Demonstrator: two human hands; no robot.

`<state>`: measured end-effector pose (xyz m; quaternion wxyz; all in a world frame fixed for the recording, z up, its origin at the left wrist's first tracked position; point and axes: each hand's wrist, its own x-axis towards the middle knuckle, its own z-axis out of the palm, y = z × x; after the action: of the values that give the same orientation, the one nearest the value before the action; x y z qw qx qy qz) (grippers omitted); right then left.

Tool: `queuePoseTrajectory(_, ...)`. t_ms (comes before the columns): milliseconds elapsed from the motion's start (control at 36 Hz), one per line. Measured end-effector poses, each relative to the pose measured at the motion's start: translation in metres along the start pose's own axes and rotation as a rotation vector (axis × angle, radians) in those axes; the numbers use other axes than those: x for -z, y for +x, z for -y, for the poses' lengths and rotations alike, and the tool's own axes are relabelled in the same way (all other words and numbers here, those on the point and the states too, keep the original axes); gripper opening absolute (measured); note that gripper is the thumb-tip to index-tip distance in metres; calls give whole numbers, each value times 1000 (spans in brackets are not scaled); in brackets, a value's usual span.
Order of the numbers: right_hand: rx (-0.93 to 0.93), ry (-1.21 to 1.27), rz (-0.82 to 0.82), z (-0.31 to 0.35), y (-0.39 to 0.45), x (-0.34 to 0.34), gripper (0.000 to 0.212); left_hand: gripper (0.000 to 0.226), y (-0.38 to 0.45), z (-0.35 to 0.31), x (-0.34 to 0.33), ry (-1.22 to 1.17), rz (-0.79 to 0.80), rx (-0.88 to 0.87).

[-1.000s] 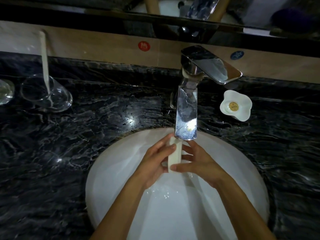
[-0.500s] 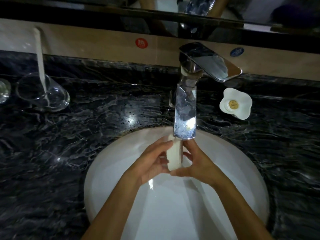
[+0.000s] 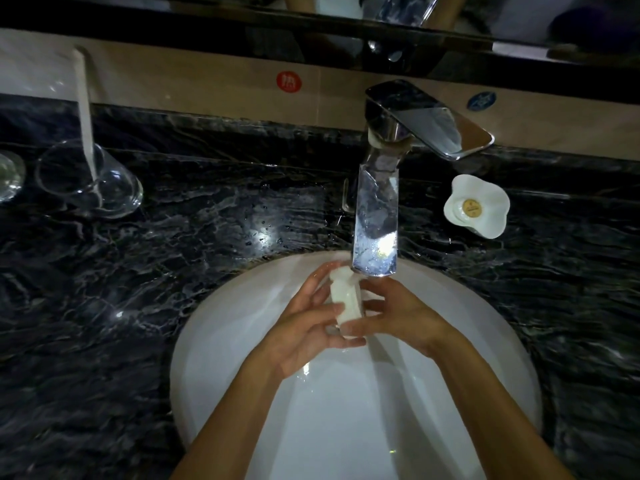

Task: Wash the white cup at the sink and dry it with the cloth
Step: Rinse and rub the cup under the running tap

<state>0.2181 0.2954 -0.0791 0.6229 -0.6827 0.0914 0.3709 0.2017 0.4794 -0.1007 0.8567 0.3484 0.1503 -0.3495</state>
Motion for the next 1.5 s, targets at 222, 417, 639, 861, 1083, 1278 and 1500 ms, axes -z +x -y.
queuePoseTrajectory(222,66,-21,-59,-6,-9,-7,95,42,4,-9,0,27,-28,14)
queuePoseTrajectory(417,114,-62,-81,-20,-14,-11,99,41,10,1,3,7,-46,30)
queuePoseTrajectory(639,243,-243,-289,-32,-24,-20,69,51,14,12,-4,-226,-119,-21)
queuePoseTrajectory(861,377,-481,-432,-42,-26,-36,46,35,9,17,-2,-216,-224,-14)
queuePoseTrajectory(1083,343,-298,-536,-31,-17,-37,36,37,2,5,2,-47,-304,3)
queuePoseTrajectory(1278,122,261,-424,-34,-12,-33,37,32,-13,-8,7,224,-342,-59)
queuePoseTrajectory(1500,157,194,-455,-41,-19,-29,27,39,-10,8,11,159,-347,-80)
